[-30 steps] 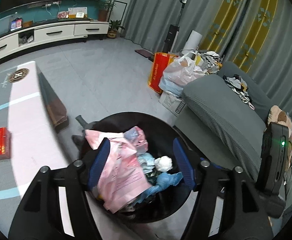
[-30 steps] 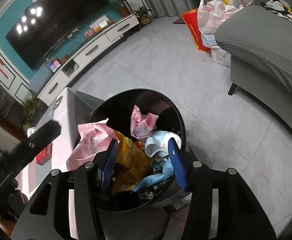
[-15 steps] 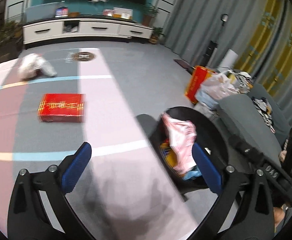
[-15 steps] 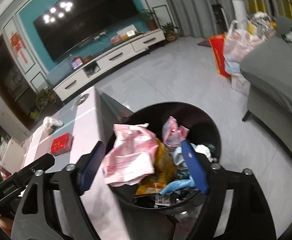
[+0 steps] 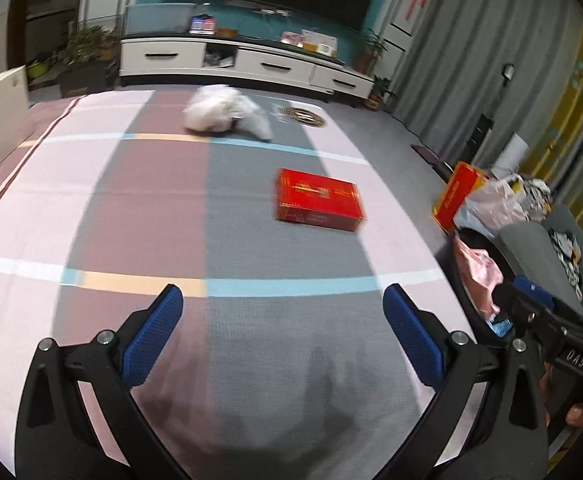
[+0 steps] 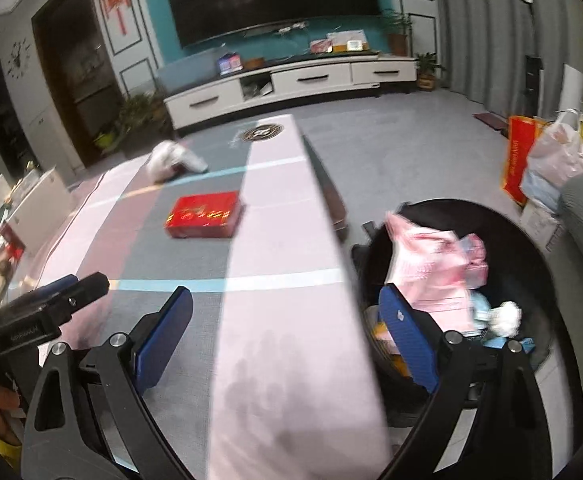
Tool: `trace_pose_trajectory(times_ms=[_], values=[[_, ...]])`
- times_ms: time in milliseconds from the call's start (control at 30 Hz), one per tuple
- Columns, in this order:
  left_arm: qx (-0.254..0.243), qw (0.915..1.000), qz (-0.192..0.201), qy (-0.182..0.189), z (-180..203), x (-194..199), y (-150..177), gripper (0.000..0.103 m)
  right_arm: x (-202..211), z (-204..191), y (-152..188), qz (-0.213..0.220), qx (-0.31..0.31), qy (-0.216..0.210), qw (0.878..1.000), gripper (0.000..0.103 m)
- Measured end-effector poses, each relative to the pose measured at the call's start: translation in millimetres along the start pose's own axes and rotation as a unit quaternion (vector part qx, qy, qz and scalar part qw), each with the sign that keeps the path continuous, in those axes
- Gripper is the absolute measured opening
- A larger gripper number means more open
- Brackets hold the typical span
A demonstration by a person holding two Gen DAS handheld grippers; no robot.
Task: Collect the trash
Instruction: 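Move both open tools back toward the remaining trash on the mat, then grasp the red cigarette box with the right tool while the left tool grasps the white plastic bag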
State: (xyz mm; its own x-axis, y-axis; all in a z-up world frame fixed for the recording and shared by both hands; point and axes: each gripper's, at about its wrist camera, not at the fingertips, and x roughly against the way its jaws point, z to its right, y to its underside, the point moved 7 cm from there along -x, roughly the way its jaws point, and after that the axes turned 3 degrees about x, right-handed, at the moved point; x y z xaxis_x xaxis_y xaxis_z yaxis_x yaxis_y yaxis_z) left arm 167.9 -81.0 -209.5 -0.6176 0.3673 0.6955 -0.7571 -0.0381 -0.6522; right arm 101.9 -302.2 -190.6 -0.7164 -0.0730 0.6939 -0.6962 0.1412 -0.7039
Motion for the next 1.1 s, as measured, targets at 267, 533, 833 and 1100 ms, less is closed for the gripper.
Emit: trace_pose_trajectory(times_ms=[267, 533, 833, 1100], values=[[0.107, 0.9940, 0.024, -0.009, -69.8, 30.1, -23.0, 0.100, -45.3, -46.5, -5.2, -0.034, -0.030, -0.027, 0.999, 0.100], [0.151, 0.9880, 0.032, 0.002, -108.7, 44.3, -33.5, 0.100, -93.5, -80.6, -40.0, -0.043, -0.029, 0.023, 0.998, 0.100], [0.165, 0.9862, 0.005, 0.009, -119.0, 26.2, -30.9, 0.100, -149.9, -88.5, -62.2, -0.080, -0.013, 0.062, 0.995, 0.100], [0.164, 0.9863, -0.011, 0.005, -120.1, 12.8, -26.7, 0.100, -179.9, -94.2, -63.9, -0.104, 0.005, 0.075, 0.992, 0.100]])
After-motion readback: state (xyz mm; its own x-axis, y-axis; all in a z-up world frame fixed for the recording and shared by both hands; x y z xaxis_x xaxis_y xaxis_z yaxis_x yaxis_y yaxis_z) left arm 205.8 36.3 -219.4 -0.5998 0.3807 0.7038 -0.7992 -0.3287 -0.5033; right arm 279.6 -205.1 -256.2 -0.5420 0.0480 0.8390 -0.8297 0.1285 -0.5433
